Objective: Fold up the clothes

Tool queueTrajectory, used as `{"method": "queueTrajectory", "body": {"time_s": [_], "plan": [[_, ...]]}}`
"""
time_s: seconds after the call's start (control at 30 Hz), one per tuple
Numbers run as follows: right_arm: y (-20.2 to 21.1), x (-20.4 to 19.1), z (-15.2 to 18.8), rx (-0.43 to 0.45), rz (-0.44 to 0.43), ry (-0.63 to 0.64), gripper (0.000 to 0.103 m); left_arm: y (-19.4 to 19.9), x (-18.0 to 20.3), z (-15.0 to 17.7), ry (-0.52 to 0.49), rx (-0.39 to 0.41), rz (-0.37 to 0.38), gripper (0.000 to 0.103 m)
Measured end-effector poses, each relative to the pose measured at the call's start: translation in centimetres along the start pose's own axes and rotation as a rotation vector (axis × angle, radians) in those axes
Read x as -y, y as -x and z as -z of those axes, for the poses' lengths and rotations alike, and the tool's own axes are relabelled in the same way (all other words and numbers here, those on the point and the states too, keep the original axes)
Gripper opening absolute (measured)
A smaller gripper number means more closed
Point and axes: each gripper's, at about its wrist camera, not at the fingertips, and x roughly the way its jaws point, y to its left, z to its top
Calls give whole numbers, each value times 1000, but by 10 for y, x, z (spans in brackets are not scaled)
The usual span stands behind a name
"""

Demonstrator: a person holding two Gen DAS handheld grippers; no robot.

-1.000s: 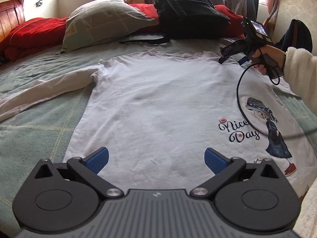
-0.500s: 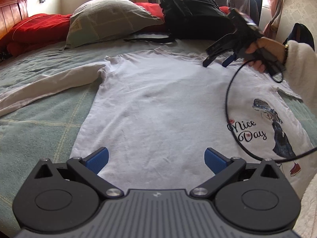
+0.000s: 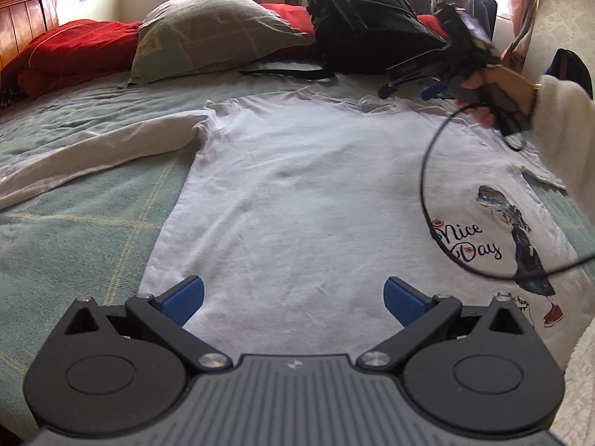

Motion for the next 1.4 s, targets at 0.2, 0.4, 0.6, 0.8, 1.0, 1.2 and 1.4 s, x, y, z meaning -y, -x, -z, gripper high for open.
{"method": "queueTrajectory", "body": {"time_s": [0.2,0.4,0.6,0.8,1.0,1.2,1.4], "plan": [[68,-12,71,38,-17,65,103,0,13,1,-30,-2,25,102],[83,-25,161,25,30,33,103,-5,30,3,-77,-34,29,102],[118,4,174,60,-57,-95,103,2,48,2,-114,-26,31,102],[149,113,165,173,124,-338,103,10,55,3,-122,-16,23,102],[161,246,180,248,273,-589,103,10,63,3,-135,-22,12,102],[153,331,211,196,400,-769,103,6,67,4,-130,-37,2,102],[135,373,242,105,475,-836,103,-1,75,1,-143,-54,7,102]]}}
